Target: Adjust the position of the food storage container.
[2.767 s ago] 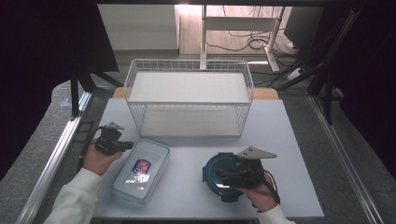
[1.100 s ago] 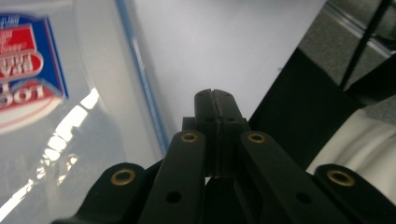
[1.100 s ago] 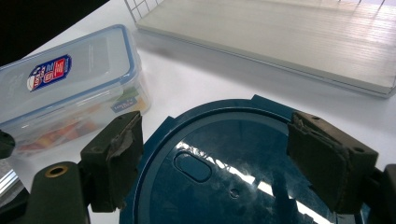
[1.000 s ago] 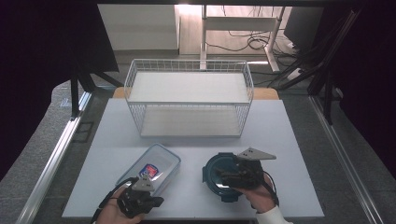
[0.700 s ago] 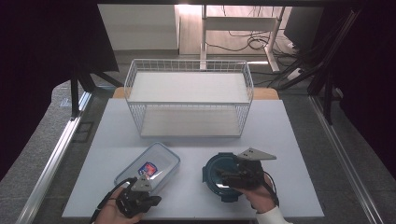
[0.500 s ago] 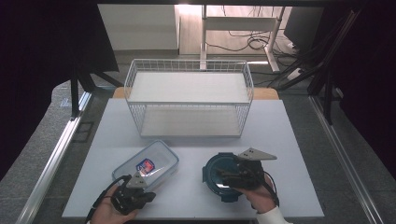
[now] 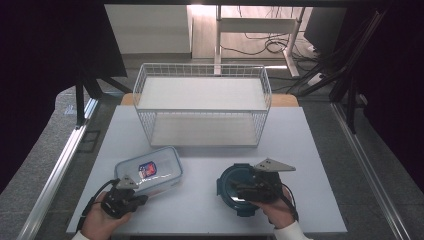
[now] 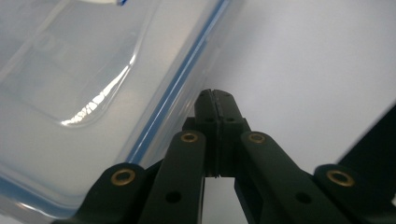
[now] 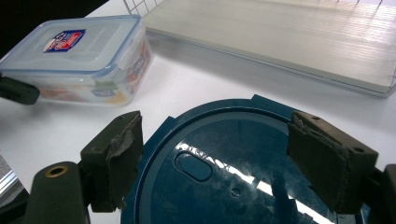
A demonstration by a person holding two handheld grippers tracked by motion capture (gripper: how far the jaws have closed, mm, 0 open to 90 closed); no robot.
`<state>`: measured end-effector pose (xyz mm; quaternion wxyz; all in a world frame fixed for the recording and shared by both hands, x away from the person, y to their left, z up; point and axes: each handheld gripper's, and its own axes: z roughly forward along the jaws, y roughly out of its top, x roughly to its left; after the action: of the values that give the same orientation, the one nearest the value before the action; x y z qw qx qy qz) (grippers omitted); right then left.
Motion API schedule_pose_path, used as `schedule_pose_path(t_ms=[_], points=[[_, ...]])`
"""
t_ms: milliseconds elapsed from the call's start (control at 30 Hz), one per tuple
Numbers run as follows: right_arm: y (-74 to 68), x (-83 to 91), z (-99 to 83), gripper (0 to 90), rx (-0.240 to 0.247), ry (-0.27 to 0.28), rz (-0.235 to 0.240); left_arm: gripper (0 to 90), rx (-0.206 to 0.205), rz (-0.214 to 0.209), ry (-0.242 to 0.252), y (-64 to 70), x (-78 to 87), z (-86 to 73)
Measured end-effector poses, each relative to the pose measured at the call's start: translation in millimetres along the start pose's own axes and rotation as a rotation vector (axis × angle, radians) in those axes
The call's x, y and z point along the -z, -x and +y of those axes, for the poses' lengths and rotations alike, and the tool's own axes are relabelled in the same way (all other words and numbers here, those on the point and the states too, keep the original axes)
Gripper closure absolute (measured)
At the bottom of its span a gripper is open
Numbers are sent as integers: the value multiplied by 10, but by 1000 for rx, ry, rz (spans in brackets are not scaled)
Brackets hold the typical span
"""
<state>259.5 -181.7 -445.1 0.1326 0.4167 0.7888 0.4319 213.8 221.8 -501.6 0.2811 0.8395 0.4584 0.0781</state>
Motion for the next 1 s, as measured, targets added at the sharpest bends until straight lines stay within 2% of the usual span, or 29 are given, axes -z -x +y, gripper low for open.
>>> schedule_pose_path(t_ms=[33,67,100,367,533,600,633,667,700,733,767,800,833,867,900,933,967,1000], points=[[3,-2,1,187,1,1,0,900,31,5,9,-64,-7,-7],[3,-2,1,187,1,1,0,900,31,5,9,-64,-7,-7],[-4,-1,2,186,1,1,2,900,56,10,20,-122,6,-10],[-20,-3,7,187,6,-1,5,900,83,54,24,-217,31,-4],[-11,-2,6,187,9,3,4,900,87,59,27,-230,46,-11],[-12,2,7,187,8,2,4,900,94,36,45,-221,83,-10],[-11,4,7,187,10,4,4,900,93,22,72,-208,139,-5],[-12,7,8,186,9,4,4,900,93,25,82,-204,177,2],[-13,10,10,187,6,3,3,900,99,29,114,-214,265,16],[-13,10,10,187,6,3,3,900,99,29,114,-214,265,16],[-13,11,10,187,6,4,3,900,112,22,142,-237,347,26],[-13,13,11,187,8,4,4,900,117,32,164,-266,411,33],[-16,14,12,187,8,5,4,900,148,57,198,-355,521,45],[-16,14,12,187,8,5,4,900,148,57,198,-355,521,45],[-20,14,15,187,8,6,4,900,167,72,206,-411,560,52],[-29,15,17,187,11,6,5,900,183,100,211,-473,587,59],[-40,15,22,187,14,8,7,900,216,151,209,-583,599,66],[-62,17,29,187,21,10,11,900,234,170,207,-643,598,66]])
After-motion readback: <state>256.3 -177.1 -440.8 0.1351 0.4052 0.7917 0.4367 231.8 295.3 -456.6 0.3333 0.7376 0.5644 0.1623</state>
